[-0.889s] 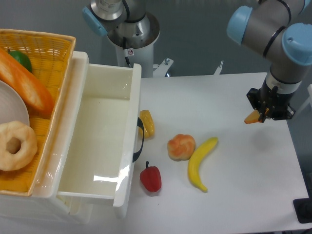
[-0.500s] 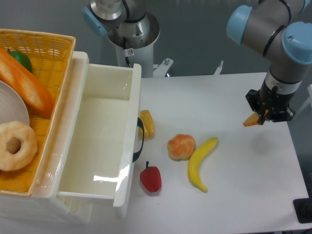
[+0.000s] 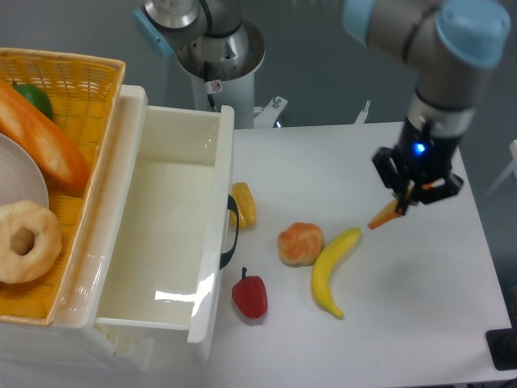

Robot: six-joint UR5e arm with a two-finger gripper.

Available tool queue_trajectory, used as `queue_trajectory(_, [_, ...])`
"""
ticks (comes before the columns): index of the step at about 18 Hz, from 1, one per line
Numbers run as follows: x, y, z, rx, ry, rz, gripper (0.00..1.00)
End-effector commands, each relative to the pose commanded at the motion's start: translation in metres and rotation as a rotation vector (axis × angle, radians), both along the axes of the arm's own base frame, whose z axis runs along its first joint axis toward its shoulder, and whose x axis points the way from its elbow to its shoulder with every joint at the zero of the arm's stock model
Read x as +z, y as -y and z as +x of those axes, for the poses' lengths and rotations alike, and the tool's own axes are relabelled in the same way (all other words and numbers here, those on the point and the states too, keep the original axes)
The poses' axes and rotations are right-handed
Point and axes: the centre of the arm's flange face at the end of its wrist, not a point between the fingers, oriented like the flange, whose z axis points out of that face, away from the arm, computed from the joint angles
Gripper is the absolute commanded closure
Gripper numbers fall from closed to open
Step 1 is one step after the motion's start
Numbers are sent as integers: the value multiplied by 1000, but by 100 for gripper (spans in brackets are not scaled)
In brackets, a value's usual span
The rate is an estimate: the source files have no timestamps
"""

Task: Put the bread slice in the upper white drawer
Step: 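Carry the held bread slice over the open white drawer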

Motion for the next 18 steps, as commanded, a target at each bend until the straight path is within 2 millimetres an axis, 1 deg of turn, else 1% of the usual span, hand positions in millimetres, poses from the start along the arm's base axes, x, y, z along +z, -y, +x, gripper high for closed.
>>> queue_trajectory(2, [28, -2, 19, 45, -3, 49, 100])
queue_trajectory(4, [50, -8, 40, 65, -17, 101, 100])
queue_trajectory(5, [60, -17, 60, 74, -15, 120, 100])
queue_trajectory(7, [67, -34, 91, 62, 2, 134, 100])
queue_trajectory(10, [77, -50, 124, 56, 17, 153, 100])
queue_trajectory(12, [81, -69, 150, 31, 15, 172, 100])
queue_trajectory(14, [74, -82, 164, 32, 20, 190, 100])
queue_trajectory(18, [46, -99, 186, -21, 47, 168, 100])
